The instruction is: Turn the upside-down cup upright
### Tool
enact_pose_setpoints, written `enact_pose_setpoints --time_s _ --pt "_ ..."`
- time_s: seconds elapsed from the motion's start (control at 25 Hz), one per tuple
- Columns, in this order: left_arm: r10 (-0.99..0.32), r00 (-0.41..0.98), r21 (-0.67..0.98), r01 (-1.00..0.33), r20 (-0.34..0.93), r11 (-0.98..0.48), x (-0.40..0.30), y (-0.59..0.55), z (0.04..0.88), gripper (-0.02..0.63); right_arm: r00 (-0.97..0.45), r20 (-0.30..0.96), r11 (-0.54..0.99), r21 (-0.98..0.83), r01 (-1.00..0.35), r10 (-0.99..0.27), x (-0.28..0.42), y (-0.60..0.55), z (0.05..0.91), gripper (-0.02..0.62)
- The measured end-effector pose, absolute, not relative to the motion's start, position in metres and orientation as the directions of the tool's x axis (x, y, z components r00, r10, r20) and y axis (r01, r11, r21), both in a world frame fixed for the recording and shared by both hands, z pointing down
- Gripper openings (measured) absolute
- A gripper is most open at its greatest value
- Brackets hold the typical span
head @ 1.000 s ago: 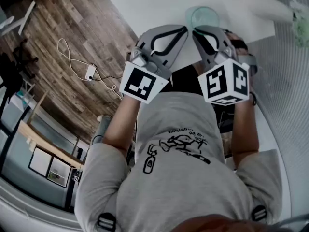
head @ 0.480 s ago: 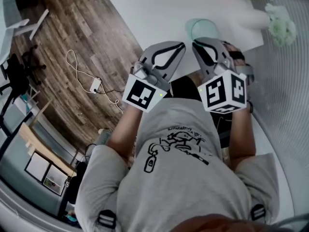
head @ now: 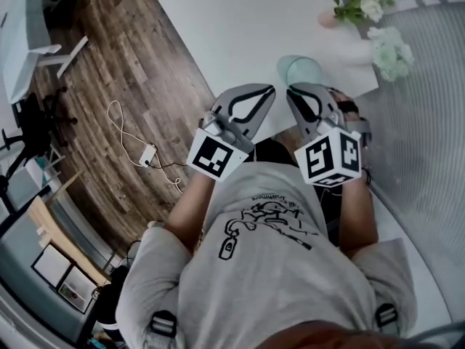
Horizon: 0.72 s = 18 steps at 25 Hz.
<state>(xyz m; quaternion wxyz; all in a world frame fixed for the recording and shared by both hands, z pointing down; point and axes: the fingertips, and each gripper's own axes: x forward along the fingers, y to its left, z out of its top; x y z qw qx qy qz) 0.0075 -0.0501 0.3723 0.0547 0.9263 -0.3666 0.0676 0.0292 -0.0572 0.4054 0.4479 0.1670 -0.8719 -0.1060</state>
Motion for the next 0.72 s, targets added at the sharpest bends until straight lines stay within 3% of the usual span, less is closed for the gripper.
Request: enact_pose_setpoints --time_s 0.72 --pt "-0.697 0.711 0.027 -0.701 0.095 -0.712 0.006 -0.031 0.296 0.006 -0.611 0.652 0.891 0.379 -0.250 -0.449 0.035 -0.039 0.326 0.049"
